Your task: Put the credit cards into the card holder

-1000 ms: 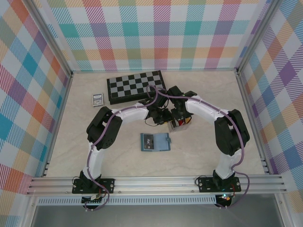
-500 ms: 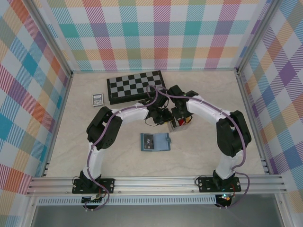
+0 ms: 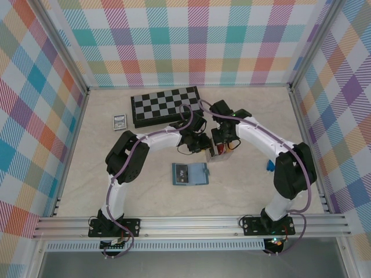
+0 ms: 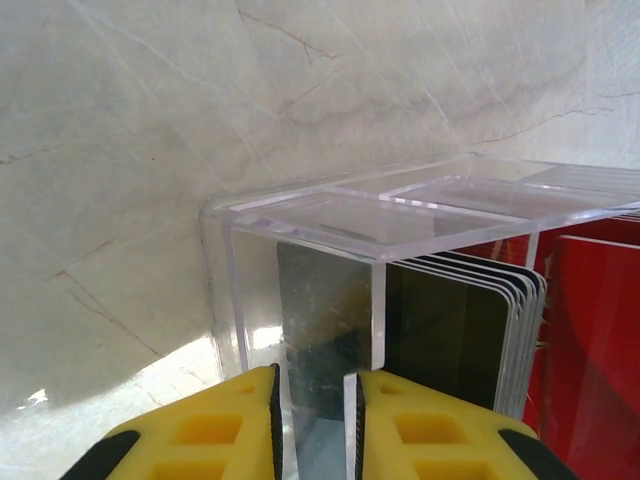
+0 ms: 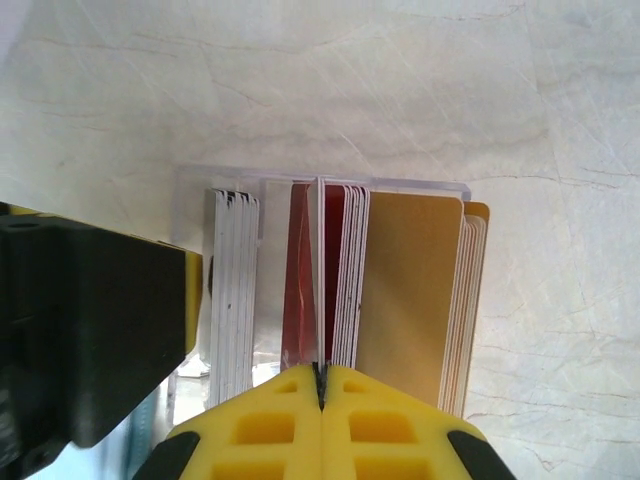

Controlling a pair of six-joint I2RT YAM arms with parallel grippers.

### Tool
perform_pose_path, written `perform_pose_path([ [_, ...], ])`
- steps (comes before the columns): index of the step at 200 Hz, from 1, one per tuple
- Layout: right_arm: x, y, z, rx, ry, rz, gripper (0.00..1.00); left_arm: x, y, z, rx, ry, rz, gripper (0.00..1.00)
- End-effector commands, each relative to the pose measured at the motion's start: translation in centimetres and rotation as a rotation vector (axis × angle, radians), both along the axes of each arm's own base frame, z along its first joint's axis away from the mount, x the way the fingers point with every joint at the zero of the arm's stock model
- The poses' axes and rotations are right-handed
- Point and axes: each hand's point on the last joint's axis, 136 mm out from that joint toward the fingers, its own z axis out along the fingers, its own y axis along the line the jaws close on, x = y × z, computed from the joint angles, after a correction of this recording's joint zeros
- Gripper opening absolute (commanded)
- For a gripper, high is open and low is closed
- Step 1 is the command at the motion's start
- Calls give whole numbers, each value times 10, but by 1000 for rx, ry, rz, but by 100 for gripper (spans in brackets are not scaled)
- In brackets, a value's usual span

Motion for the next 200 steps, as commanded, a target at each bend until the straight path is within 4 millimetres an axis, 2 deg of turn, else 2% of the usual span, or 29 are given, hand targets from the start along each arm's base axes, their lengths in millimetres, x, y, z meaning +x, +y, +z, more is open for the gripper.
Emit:
perform_pose_path([
  [1, -9, -2, 4, 71, 26, -42, 0, -22, 8, -7, 47, 37, -36, 23],
  [40, -13, 7, 24, 270, 25, -80, 0, -16, 1, 20, -12, -22, -41, 30],
  [59, -16, 11, 37, 360, 15, -98, 0, -13, -3, 42, -58, -71, -39, 40],
  [79, -17, 9, 50, 444, 2, -125, 0, -12, 2, 59, -69, -107, -28, 52],
  [100, -19, 7, 66, 528, -18, -148, 0, -7, 9, 84, -139, -167, 11, 58],
  [128, -18, 5, 89, 636, -52, -173, 0, -1, 29, 118, -317, -212, 108, 69],
  [149, -19, 11, 103, 725, -52, -173, 0, 2, 36, 149, -500, -245, 135, 78],
  [200, -18, 38, 132, 929, -25, -123, 0, 1, 12, 201, -810, -225, 19, 82],
])
